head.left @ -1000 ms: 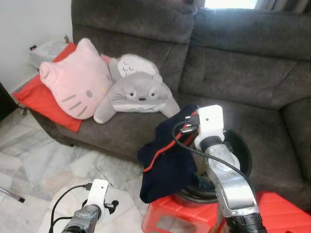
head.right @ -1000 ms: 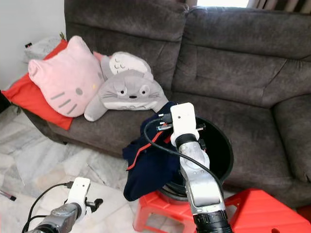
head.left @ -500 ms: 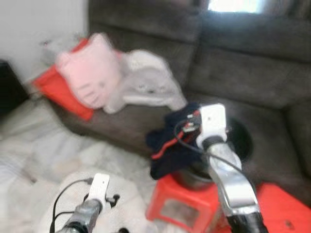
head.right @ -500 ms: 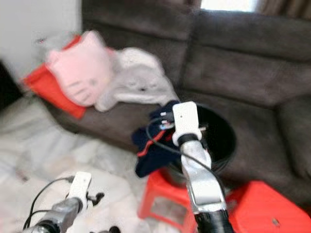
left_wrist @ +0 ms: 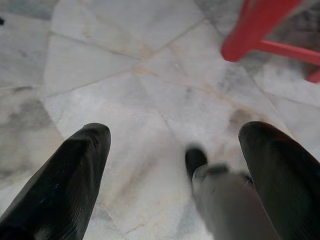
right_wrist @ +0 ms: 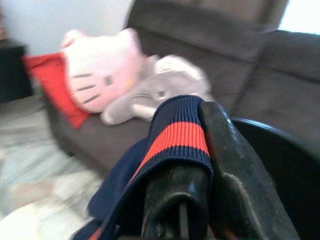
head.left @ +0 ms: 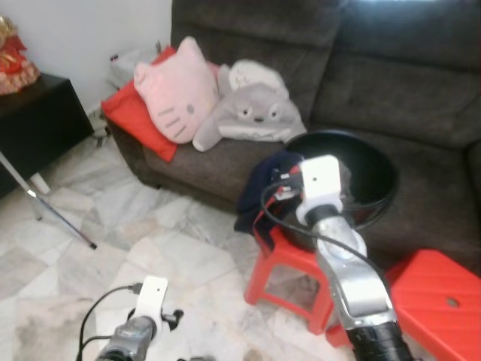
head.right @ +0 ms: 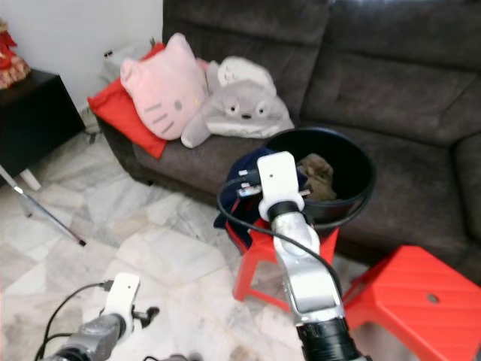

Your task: Hang hanger

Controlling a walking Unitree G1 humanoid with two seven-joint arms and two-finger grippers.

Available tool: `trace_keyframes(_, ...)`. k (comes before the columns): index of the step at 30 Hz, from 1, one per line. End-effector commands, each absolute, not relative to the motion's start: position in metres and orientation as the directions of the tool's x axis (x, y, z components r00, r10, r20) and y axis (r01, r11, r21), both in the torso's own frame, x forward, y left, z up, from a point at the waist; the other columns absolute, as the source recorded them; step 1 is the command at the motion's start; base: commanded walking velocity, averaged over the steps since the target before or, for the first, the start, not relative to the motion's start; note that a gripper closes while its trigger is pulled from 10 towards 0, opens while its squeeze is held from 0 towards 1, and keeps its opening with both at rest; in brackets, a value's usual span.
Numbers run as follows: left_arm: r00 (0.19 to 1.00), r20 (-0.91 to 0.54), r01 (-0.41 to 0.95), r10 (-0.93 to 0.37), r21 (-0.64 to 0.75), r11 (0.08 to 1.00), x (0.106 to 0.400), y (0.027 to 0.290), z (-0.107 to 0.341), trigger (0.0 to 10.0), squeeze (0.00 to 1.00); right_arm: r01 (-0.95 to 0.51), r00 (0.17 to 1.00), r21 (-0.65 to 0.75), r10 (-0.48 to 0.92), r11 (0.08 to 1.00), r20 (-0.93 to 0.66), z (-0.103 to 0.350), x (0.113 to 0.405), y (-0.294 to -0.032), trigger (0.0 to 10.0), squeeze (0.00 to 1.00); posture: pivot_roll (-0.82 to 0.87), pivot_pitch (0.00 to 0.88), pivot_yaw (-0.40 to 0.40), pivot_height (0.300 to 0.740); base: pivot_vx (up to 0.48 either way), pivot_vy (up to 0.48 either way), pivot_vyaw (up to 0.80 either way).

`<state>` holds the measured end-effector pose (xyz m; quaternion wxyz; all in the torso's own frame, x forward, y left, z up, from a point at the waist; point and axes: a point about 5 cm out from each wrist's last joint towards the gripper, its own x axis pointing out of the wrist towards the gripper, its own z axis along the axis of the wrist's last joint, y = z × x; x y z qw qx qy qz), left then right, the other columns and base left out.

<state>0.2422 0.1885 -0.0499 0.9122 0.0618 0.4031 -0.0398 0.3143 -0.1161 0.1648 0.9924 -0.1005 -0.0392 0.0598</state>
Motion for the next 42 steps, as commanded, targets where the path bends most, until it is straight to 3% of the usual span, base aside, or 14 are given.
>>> trace_keyframes(1,0.675,-0.738,0.126,-0.015,0.095,0.987,0.244,0.191,-0.048,10.0,0.0,-0.122,0.986,-0.193,0.141,0.974,0.092,0.17,0.314,-0.112,10.0,0.0,-0.12,0.0,-0.022,0.74,-0.307,0.0,0.0)
trace_keyframes(30,0.675,-0.738,0.12,-0.011,0.095,0.988,0.245,0.19,-0.048,10.0,0.0,-0.217,0.964,-0.221,0.244,0.951,0.102,0.17,0.314,-0.099,10.0,0.0,-0.12,0.0,-0.023,0.74,-0.287,0.0,0.0)
trace_keyframes(42,0.673,-0.74,0.117,-0.001,0.106,0.987,0.246,0.19,-0.047,10.0,0.0,-0.093,0.994,-0.181,0.101,0.979,0.035,0.156,0.331,-0.144,10.0,0.0,-0.12,0.0,-0.019,0.74,0.0,0.0,0.0)
